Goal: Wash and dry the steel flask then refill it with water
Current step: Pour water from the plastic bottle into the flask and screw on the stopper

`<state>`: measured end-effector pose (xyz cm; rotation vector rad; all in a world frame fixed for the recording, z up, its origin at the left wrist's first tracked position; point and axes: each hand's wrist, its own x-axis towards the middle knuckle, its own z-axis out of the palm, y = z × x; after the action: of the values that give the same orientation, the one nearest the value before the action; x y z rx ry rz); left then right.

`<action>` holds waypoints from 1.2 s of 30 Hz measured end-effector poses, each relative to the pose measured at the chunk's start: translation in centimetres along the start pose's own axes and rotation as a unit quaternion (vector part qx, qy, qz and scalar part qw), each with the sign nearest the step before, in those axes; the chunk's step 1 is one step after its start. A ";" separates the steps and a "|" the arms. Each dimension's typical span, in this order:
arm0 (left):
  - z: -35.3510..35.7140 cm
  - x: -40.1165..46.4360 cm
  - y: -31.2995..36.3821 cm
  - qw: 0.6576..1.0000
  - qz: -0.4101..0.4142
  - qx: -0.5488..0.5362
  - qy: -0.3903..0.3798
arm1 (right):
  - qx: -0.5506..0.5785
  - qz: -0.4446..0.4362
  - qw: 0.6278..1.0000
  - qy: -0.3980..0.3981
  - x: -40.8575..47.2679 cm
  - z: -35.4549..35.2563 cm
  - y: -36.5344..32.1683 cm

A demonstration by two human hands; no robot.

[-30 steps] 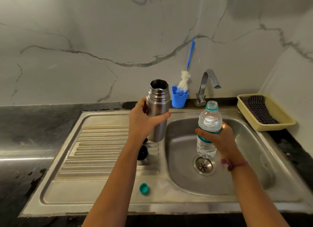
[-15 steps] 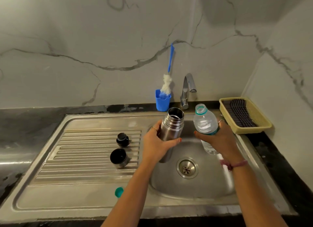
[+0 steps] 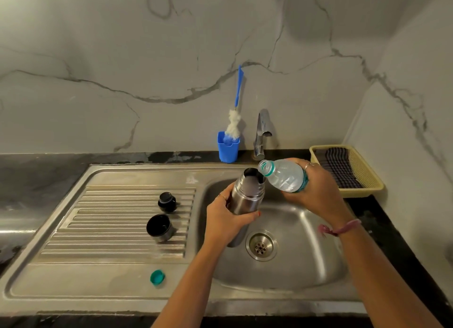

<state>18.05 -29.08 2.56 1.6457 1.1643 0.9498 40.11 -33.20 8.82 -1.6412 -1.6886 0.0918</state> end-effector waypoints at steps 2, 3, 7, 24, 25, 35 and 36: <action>0.1 -0.2 0.1 1.000 0.001 0.001 -0.001 | -0.044 -0.010 0.999 0.005 0.2 0.0 0.3; 0.1 -0.2 0.1 1.000 0.003 0.003 -0.001 | -0.060 -0.015 0.998 0.012 0.3 -0.1 0.4; 0.1 -0.4 0.1 1.000 0.000 0.004 0.001 | -0.100 -0.035 0.994 0.021 0.5 -0.4 0.3; 0.3 -0.4 -0.4 1.000 0.002 0.015 0.005 | -0.176 -0.079 0.980 0.049 0.8 -1.2 0.0; 0.4 -0.3 -0.4 1.000 0.002 0.015 0.005 | -0.180 -0.079 0.979 0.049 0.8 -1.3 0.0; 0.7 -0.3 -0.8 1.000 0.002 0.007 0.015 | -0.189 -0.082 0.977 0.061 1.0 -1.7 0.8; 0.8 -0.3 -0.9 1.000 0.002 0.007 0.015 | -0.185 -0.082 0.977 0.062 1.0 -1.7 0.9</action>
<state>18.44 -29.42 1.47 1.6494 1.1905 0.9741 41.97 -32.92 10.02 -1.7196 -1.8130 -0.4217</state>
